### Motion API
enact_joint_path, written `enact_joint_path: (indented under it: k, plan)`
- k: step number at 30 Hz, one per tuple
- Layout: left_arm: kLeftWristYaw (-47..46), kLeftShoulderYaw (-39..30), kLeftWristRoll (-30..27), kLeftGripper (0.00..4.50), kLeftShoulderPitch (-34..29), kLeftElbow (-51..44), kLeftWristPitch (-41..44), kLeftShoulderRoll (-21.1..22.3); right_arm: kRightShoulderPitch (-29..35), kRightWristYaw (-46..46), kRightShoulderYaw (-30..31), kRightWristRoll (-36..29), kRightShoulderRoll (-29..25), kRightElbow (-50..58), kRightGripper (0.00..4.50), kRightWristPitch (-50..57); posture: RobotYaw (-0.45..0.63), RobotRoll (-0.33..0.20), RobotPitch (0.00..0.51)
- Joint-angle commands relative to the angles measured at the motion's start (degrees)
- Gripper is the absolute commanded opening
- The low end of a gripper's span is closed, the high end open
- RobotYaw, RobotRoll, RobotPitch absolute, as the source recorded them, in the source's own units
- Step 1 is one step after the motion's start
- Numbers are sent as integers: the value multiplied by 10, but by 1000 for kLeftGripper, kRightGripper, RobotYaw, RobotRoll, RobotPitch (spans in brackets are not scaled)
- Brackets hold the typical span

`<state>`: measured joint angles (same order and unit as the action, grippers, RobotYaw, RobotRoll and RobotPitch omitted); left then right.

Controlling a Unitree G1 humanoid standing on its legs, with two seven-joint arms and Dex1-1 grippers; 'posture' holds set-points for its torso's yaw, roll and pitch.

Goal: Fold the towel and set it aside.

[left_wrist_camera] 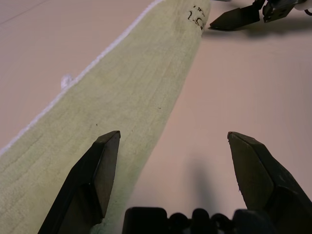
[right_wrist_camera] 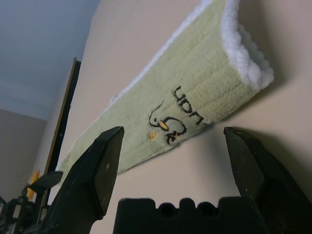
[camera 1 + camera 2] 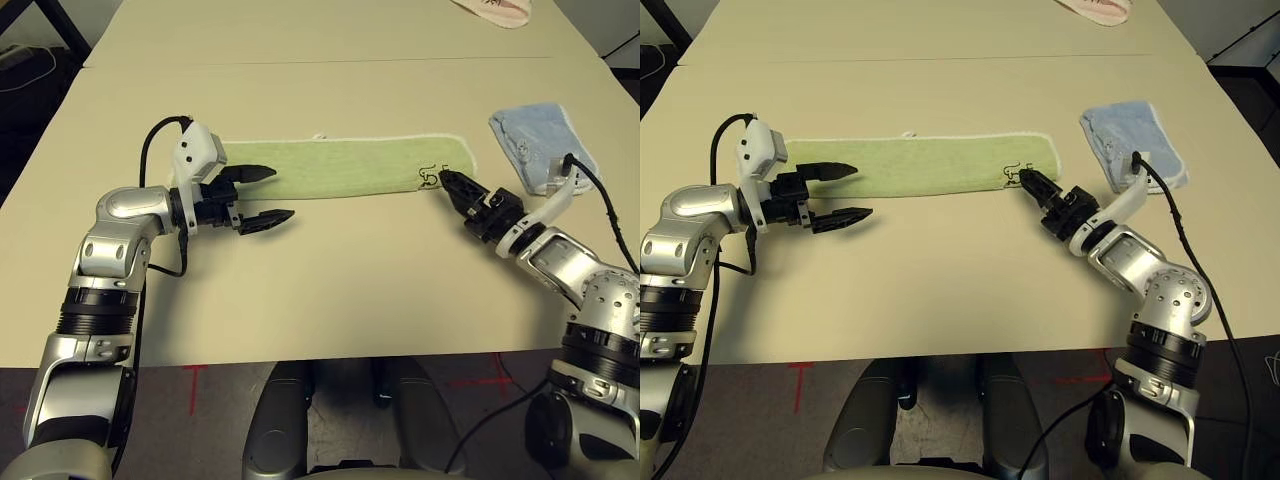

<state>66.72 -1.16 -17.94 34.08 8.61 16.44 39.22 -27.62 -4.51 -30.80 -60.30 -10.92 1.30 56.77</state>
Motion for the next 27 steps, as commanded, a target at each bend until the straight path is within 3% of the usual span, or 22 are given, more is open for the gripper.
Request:
enact_joint_path:
  k: [1,15,17,27]
  plan:
    - [0,-2,-6,4458,-17,-19,8,10,-6,19,-5,11,5,-32,4459,-33,82,0,247]
    - [2,-1,-10,4458,-21,-28,24,19,-24,55,12,11,21,-49,4459,-72,81,0,246]
    - [3,0,-10,4500,-21,-27,25,19,-23,61,14,10,18,-50,3868,-67,79,0,246]
    - [10,3,-13,4500,-18,-27,33,24,-14,69,16,3,13,-34,33,-60,74,0,244]
